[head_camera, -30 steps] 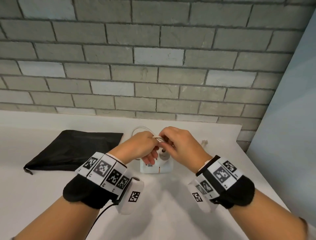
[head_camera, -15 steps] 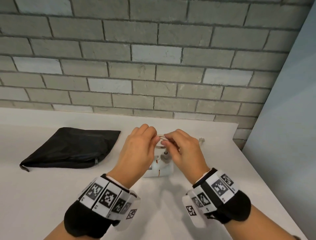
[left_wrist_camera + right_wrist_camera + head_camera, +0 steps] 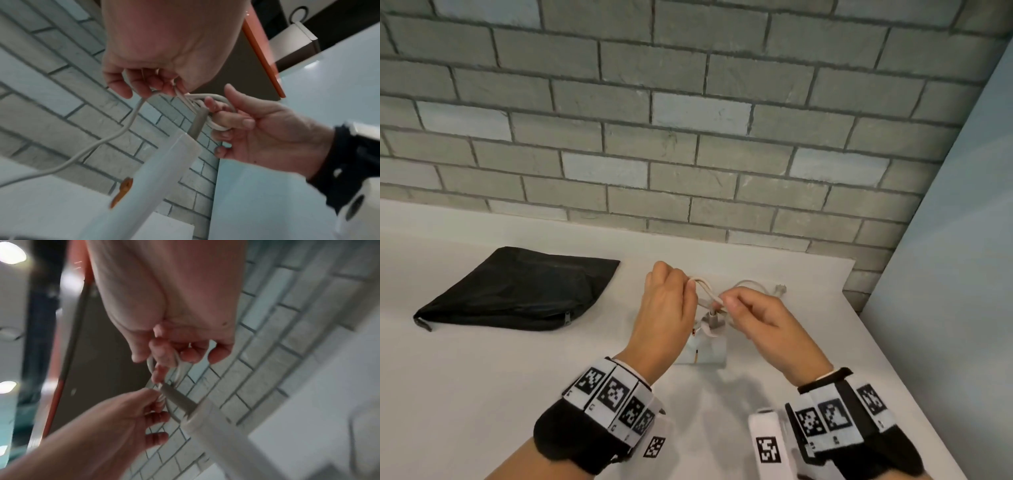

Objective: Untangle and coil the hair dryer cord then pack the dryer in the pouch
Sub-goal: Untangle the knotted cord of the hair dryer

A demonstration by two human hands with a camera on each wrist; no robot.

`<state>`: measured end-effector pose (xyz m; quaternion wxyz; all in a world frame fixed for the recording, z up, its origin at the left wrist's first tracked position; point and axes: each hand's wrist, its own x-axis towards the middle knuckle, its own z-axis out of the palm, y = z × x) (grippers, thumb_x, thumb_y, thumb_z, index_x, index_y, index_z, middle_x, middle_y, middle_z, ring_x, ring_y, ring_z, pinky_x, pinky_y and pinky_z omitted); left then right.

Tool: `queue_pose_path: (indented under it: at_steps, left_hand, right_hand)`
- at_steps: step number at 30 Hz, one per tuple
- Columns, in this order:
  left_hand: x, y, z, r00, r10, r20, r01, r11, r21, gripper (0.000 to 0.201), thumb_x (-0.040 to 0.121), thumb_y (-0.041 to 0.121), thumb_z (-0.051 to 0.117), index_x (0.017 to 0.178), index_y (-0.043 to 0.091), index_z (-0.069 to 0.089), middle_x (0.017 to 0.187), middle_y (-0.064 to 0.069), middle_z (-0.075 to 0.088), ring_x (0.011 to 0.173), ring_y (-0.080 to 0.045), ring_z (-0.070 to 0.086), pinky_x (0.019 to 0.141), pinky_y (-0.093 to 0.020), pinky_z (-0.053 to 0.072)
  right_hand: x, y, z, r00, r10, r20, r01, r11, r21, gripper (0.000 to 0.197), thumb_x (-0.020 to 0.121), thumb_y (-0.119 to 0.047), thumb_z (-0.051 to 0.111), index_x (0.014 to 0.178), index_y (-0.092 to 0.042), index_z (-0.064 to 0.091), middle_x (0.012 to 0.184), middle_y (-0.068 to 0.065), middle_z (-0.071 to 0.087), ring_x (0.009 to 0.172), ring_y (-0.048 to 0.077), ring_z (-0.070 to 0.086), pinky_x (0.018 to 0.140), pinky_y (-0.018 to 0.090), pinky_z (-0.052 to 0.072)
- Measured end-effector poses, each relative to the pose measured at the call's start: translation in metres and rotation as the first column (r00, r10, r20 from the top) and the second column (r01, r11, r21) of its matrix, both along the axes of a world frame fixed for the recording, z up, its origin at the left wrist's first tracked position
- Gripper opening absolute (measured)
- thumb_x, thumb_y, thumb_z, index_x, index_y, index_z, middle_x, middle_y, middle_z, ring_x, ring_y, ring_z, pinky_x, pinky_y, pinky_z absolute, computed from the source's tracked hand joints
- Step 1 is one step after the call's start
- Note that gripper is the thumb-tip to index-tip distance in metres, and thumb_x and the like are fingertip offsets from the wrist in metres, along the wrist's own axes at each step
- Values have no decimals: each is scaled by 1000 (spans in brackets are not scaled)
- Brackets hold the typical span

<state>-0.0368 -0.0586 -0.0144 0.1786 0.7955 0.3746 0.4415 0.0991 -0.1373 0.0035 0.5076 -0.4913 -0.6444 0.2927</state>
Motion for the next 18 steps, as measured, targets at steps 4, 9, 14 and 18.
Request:
queue_pose_path:
  at_steps: [4,9,14,18]
  left_hand:
    - [-2,5,7,1000,-8,-13,9,998,65,19,93,25,33,79,16,42,94,-3,37,87,-20,41,80,-29,36]
    - [-14,24,1,980,-46,194,89,972,-216,19,97,19,34,90,14,51,107,-10,61,90,-19,54,80,-27,40]
    - [-15,22,12,970,-65,233,108,978,-177,24,98,20,31,75,14,38,62,1,51,56,-3,52,57,-13,41]
    - [-8,12,21,974,-136,183,157,983,-100,25,97,26,32,85,5,39,61,-7,46,58,-29,50,59,-39,45]
  right_hand:
    - [17,1,6,986,-70,149,58,994,89,16,88,-28,52,81,-32,66,71,-19,63,79,11,52,77,15,38]
    - [39,-10,-5,678,166,-716,-86,985,148,17,69,-13,74,70,-23,60,87,-4,68,79,7,57,65,16,47]
    - [44,-13,11,927,12,-376,-24,999,-27,6,86,-11,53,91,-15,53,83,3,66,79,11,59,64,18,47]
    - [17,-11,25,932,-218,290,192,975,115,14,87,-36,52,89,-25,60,86,-9,62,83,7,53,72,15,38]
